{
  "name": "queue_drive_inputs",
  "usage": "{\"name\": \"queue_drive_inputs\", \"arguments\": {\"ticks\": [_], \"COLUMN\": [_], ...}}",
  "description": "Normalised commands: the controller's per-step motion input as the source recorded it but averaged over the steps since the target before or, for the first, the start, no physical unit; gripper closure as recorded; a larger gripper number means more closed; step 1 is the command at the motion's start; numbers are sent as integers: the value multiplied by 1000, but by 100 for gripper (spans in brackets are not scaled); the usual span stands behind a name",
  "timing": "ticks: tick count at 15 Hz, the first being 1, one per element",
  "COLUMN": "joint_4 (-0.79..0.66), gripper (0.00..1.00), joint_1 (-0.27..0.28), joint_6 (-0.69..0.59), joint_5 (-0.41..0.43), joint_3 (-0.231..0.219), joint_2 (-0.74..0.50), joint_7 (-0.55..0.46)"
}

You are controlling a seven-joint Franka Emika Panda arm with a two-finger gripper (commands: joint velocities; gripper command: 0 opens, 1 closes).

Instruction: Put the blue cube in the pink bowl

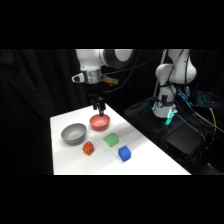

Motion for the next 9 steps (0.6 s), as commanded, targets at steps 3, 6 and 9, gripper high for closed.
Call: {"name": "queue_drive_inputs", "arguments": {"ticks": [3,6,9], "joint_4": [-24,-108,-151], "gripper": [0,0,0], "joint_1": [3,81,139], "joint_6": [5,77,142], "joint_5": [-9,-54,-108], "joint_3": [40,80,96], "joint_2": [-25,-98,-122], "joint_7": [36,209,325]}}
